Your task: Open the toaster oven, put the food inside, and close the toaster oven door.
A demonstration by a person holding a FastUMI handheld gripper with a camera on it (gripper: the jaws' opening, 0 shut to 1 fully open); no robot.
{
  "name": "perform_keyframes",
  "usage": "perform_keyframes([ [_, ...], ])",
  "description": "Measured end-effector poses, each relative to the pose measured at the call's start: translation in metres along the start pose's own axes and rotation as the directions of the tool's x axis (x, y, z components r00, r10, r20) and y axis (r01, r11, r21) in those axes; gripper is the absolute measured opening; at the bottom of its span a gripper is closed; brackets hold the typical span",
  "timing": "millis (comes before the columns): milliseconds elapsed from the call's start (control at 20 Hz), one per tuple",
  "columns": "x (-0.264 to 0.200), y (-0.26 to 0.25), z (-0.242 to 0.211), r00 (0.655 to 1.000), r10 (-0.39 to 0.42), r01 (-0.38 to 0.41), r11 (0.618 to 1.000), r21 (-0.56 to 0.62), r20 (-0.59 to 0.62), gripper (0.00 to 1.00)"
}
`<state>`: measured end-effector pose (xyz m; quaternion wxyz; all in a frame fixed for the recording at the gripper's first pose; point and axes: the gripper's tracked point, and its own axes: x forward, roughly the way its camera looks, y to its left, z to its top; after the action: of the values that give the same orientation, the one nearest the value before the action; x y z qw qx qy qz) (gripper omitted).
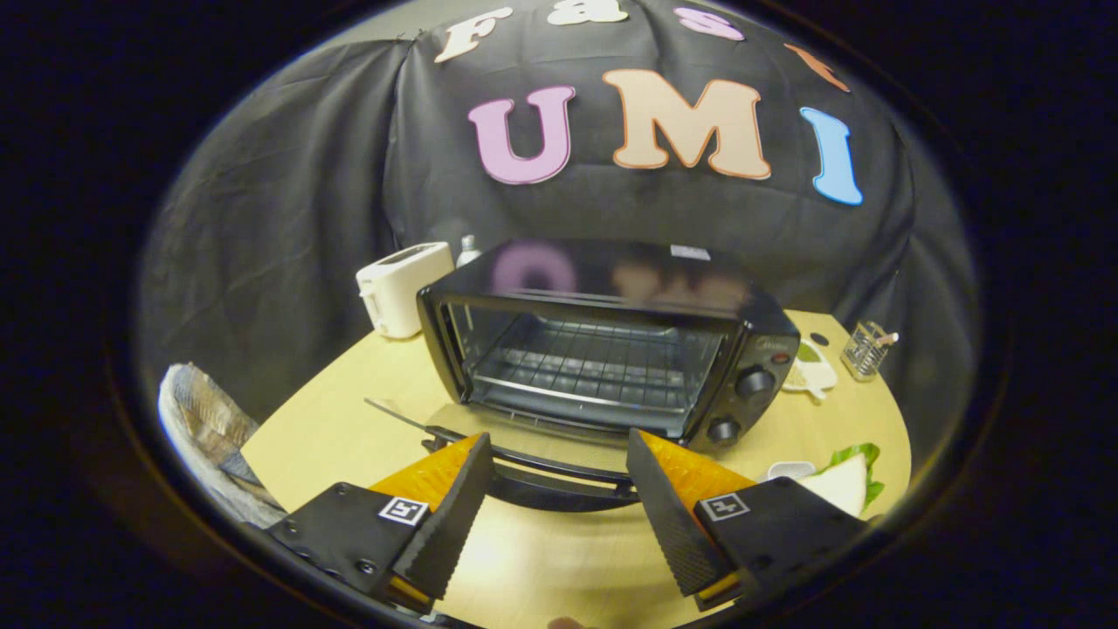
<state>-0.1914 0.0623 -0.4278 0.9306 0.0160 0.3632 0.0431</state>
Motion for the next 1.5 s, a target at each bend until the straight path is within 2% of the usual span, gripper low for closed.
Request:
perform_keyframes([
  [400,0.005,0.018,-0.051,0.990,0.054,-0.059,0.998,-0.032,-0.130,1.00],
  [650,0.011,0.023,-0.080,0.979,0.050,-0.066,0.995,-0.072,-0.198,1.00],
  [850,0.017,0.018,-0.097,0.970,0.033,-0.047,0.998,-0.050,-0.243,1.00],
  [1500,0.025,0.021,-0.104,0.971,0.049,-0.079,0.990,-0.121,-0.235,1.00],
])
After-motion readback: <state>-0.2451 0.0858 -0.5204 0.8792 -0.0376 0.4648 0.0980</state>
